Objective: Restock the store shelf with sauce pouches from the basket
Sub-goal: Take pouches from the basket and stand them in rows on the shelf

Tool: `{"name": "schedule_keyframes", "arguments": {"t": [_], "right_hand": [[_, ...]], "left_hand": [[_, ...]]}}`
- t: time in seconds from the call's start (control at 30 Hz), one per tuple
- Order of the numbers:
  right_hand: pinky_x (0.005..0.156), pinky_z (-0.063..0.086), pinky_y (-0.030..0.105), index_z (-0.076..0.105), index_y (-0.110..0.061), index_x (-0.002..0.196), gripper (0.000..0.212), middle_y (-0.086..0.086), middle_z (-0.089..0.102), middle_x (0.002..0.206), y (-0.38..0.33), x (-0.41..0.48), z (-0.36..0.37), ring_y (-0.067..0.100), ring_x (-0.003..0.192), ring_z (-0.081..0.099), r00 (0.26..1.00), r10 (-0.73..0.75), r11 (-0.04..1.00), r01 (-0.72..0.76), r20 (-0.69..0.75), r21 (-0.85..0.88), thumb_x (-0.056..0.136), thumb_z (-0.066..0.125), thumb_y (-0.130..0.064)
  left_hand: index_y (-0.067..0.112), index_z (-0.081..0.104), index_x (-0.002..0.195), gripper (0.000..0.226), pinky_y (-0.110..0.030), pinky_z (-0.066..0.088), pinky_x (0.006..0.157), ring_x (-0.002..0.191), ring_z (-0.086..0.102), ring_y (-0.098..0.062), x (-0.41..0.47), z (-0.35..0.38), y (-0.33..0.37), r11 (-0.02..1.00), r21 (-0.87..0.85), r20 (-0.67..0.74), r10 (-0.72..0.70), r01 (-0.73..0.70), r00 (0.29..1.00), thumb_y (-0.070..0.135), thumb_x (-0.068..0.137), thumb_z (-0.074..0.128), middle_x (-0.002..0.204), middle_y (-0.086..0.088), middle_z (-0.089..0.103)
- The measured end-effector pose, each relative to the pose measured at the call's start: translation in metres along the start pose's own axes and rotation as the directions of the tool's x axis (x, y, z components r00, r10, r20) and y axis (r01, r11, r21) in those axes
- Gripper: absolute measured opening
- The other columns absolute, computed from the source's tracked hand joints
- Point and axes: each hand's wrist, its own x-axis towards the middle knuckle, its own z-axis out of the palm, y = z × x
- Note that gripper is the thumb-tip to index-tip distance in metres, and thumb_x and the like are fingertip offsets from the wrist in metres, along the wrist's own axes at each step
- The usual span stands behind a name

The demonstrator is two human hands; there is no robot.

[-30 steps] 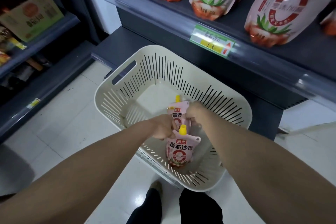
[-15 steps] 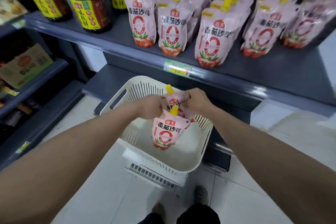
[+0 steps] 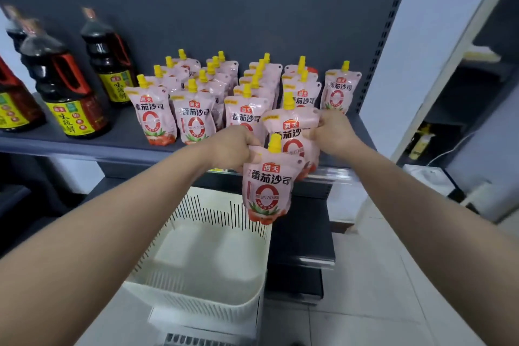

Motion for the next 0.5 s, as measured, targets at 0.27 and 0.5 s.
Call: {"name": "schedule_keyframes", "arguments": {"t": [0.27,0.5], "right_hand": [[0.091,0.053,0.039,0.066,-0.001,0.114,0.028,0.016,0.067,0.116,0.022,0.046,-0.054,0.029,0.106,0.064,0.983,0.044,0.997,-0.031,-0.178,0.076,0.086,0.061,0.002],[0.086,0.053,0.036,0.063,0.004,0.115,0.027,0.012,0.066,0.111,0.055,0.128,-0.027,0.025,0.103,0.063,0.999,0.036,0.983,-0.037,0.007,0.183,0.089,0.056,0.005]], "left_hand": [[0.000,0.067,0.109,0.022,-0.029,0.054,0.078,0.091,0.061,-0.020,0.040,-0.002,0.040,0.999,-0.026,-0.181,0.021,-0.026,0.983,0.004,0.091,0.055,0.103,-0.012,0.067],[0.002,0.067,0.111,0.024,-0.027,0.051,0.075,0.088,0.061,-0.017,0.090,-0.003,0.052,0.987,-0.025,-0.332,-0.161,0.162,0.930,0.005,0.090,0.056,0.101,-0.009,0.068]]}}
